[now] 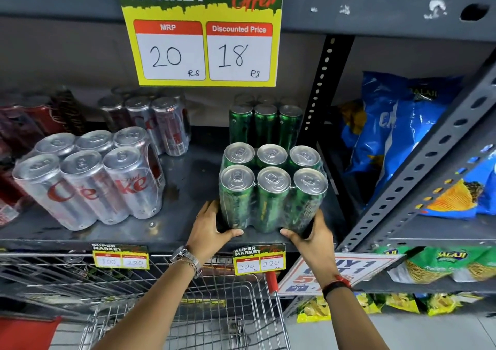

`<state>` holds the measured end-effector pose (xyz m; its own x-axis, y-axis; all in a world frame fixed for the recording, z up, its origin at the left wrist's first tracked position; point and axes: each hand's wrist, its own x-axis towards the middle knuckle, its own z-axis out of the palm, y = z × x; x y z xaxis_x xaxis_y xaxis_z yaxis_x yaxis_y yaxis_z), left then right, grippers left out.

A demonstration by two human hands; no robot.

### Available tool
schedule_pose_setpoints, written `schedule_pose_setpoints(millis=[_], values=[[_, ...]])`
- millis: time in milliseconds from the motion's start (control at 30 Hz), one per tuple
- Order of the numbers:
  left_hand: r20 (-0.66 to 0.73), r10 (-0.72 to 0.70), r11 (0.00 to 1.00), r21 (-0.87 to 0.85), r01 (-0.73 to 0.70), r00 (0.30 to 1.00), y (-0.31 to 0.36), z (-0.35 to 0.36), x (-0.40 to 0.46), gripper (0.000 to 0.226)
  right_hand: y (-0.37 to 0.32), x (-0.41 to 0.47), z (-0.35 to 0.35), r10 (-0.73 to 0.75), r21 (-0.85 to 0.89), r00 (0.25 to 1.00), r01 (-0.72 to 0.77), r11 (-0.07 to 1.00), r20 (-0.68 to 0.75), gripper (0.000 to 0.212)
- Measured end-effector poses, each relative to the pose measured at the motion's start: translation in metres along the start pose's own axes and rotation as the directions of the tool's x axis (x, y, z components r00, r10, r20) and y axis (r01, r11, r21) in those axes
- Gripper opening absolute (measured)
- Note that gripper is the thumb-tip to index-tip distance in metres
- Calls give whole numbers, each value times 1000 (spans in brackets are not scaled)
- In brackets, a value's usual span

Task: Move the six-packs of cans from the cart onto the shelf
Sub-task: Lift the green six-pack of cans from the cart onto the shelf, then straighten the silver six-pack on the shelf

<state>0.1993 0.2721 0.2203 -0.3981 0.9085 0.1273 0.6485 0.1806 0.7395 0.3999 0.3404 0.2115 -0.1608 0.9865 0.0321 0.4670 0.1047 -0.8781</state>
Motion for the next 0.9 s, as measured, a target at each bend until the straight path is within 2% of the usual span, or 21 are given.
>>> schedule_pose_setpoints(millis=[333, 433, 467, 533, 600, 667, 800, 867, 900], values=[[12, 14, 1000, 6, -14, 1000, -2, 0, 0, 60, -1, -2, 0, -6, -23, 1000, 6, 1000, 7, 72], [35, 11, 1000, 10, -12, 999, -1, 0, 0, 65, -4, -4, -2, 23, 1, 999, -23, 1000, 27, 81], [53, 9, 1000, -3, -9, 999, -2, -2, -2, 70, -7, -8, -1, 26, 50, 1000, -26, 998, 8, 85], [48, -14, 998, -58, 16, 999, -4, -8, -12, 81, -15, -24, 5, 11, 166, 992, 10, 986, -125, 81], [-71, -6, 998, -59, 2, 997, -12, -22, -26, 75, -28, -45, 18, -64, 143, 948, 113, 983, -310, 57], [-270, 50, 999, 33, -42, 962, -30, -44, -38, 58, -47, -66, 41, -199, 55, 917, 232, 971, -347, 38], [-602, 9, 999, 31, 12, 798, -72, -106, -52, 42, -93, -82, 105, -494, -30, 835, 503, 864, -242, 25], [-694, -47, 999, -21, 44, 718, -90, -137, -56, 50, -114, -80, 140, -538, -30, 839, 537, 843, -86, 19], [-704, -87, 996, -54, 70, 705, -99, -151, -55, 60, -123, -78, 157, -516, -12, 857, 516, 857, 6, 28]])
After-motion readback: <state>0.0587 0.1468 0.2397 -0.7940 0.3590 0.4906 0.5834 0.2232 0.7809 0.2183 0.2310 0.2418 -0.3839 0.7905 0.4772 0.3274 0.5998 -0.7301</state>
